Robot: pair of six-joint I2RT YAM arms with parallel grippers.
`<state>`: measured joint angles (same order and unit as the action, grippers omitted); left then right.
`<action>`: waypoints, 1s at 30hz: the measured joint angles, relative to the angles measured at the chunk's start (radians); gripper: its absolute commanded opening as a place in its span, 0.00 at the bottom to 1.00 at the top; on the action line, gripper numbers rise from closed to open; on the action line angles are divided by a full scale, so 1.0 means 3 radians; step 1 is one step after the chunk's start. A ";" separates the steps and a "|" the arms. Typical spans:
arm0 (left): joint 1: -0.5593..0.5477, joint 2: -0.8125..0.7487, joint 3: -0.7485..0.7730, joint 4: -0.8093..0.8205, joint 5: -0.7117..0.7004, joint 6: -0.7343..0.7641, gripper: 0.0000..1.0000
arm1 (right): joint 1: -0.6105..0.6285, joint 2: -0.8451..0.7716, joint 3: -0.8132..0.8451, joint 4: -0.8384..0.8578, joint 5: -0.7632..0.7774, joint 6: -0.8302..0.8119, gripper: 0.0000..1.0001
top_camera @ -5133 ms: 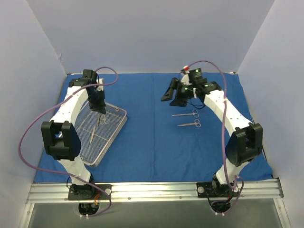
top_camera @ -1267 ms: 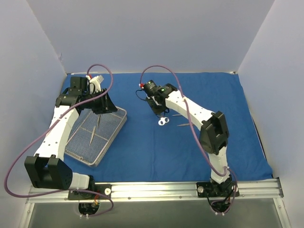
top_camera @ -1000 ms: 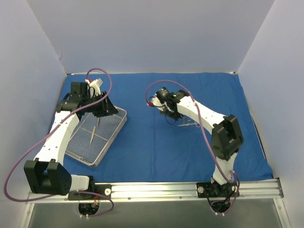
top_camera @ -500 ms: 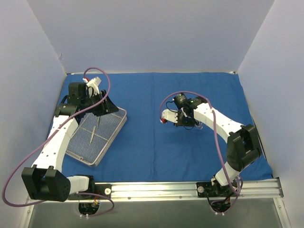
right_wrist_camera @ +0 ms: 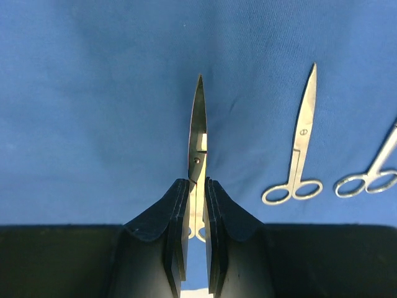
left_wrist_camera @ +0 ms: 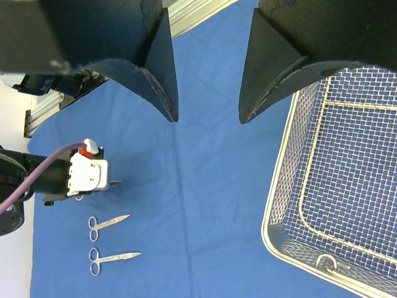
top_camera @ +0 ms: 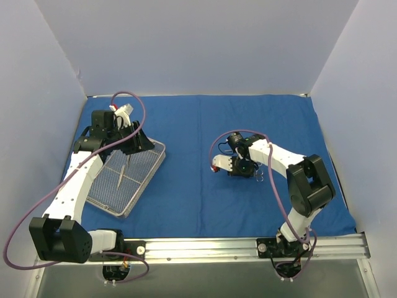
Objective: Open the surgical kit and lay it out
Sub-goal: Place the medical item in the surgical kit.
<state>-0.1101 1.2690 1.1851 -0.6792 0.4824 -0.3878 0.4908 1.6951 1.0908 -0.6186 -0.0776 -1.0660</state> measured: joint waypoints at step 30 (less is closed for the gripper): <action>0.0067 0.0177 0.0000 -0.0004 0.0004 0.0046 0.66 | -0.0195 0.0285 -0.0013 0.0348 0.0078 -0.0097 0.34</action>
<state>-0.0898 1.3220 1.1851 -0.6804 0.4835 -0.3740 0.4324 1.7805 1.0870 -0.5140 -0.0544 -1.0950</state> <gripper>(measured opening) 0.633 0.281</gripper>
